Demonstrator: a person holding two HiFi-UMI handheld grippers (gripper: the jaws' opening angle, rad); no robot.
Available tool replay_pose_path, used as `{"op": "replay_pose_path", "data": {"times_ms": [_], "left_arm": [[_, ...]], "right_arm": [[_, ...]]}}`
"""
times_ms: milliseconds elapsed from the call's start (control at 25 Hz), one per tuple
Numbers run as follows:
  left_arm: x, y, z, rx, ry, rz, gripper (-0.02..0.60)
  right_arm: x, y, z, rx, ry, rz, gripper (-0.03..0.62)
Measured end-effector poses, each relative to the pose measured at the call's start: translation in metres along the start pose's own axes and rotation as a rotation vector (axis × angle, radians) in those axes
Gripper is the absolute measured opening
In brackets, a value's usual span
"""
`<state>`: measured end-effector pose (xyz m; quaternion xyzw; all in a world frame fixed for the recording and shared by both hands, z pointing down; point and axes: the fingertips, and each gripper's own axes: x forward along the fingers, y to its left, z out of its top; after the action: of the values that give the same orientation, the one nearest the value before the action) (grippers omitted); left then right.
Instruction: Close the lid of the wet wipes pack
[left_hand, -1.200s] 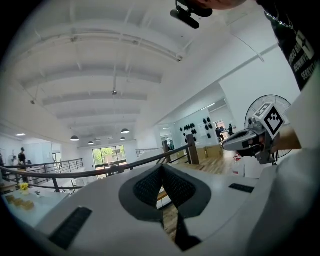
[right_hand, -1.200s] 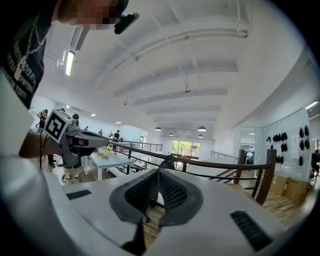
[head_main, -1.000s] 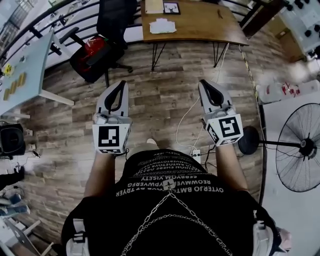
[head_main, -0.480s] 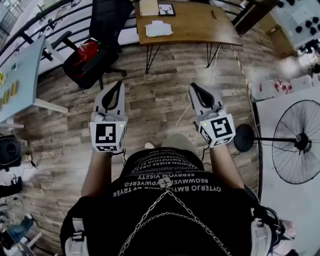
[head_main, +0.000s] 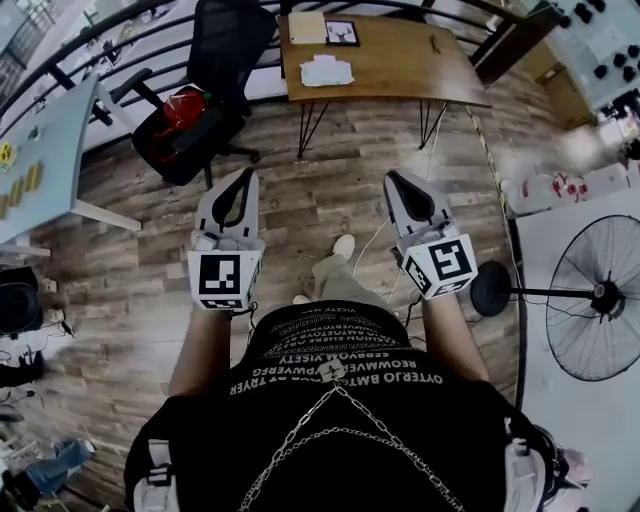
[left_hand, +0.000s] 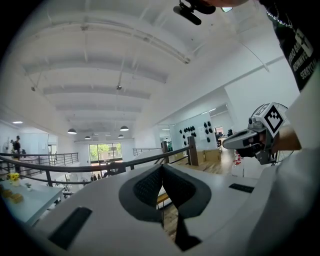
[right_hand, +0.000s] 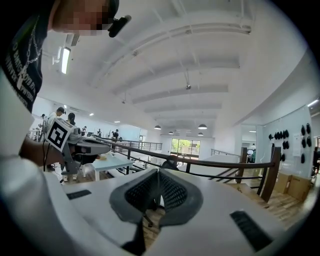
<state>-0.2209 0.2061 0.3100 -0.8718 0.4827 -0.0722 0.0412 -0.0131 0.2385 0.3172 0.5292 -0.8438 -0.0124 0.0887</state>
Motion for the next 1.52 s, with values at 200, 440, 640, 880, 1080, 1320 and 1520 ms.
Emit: {"op": "replay_pose_path", "data": {"times_ms": [200, 440, 640, 880, 1080, 1320, 1520], "left_arm": [[0.007, 0.005, -0.005, -0.011, 0.01, 0.018, 0.028], [0.029, 0.004, -0.013, -0.01, 0.039, 0.018, 0.028], [0.061, 0.003, -0.015, -0.015, 0.055, 0.007, 0.028], [0.111, 0.002, -0.013, -0.01, 0.072, 0.003, 0.028], [0.152, -0.001, -0.009, -0.005, 0.085, 0.008, 0.028], [0.204, -0.007, 0.0, -0.005, 0.075, 0.011, 0.028], [0.239, -0.017, 0.001, 0.0, 0.085, 0.016, 0.028]], "right_arm": [[0.011, -0.011, -0.005, 0.007, 0.0, 0.004, 0.017], [0.026, -0.029, -0.015, 0.025, -0.005, 0.01, 0.017], [0.049, -0.05, -0.022, 0.044, -0.001, 0.028, 0.018], [0.082, -0.084, -0.022, 0.035, 0.016, 0.07, 0.017], [0.104, -0.119, -0.024, 0.051, 0.019, 0.087, 0.017], [0.131, -0.152, -0.032, 0.057, 0.033, 0.124, 0.017], [0.145, -0.184, -0.035, 0.045, 0.028, 0.143, 0.017]]}}
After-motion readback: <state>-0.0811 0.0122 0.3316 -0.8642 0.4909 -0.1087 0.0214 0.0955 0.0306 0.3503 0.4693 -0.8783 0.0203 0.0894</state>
